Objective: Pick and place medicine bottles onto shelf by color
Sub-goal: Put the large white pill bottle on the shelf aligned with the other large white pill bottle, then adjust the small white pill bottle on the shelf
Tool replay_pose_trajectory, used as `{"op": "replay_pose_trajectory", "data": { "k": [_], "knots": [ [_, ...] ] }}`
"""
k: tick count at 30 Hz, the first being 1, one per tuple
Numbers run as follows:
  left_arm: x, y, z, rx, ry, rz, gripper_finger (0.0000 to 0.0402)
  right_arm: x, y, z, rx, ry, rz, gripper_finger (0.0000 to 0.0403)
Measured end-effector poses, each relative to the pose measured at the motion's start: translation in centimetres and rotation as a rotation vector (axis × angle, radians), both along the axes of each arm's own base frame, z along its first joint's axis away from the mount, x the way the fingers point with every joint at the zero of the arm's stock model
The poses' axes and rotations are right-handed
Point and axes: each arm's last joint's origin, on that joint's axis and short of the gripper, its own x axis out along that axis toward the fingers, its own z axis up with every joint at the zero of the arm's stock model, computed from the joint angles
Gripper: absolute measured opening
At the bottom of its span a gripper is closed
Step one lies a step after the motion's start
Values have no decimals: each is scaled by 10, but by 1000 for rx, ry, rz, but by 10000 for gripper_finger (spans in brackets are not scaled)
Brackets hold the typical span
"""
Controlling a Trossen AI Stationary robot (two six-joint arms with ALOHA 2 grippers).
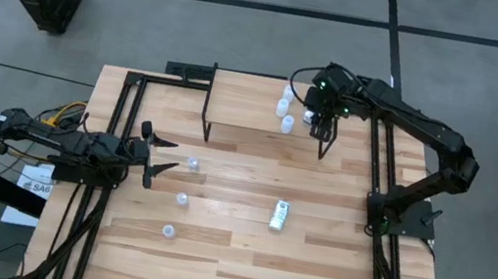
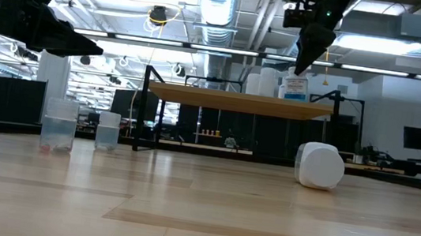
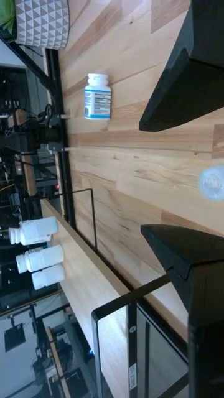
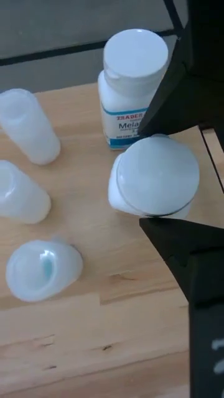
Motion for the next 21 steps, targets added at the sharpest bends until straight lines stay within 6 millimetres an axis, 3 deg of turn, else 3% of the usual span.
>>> {"op": "replay_pose_trajectory", "data": {
  "k": [10,13,21],
  "knots": [
    [0,0,0,0,0,0,245,7,9,8,-104,-11,48,245],
    [0,0,0,0,0,0,245,10,13,19,-119,-48,56,245],
    [0,0,0,0,0,0,245,24,48,39,-24,-201,-19,245]
  ]
}}
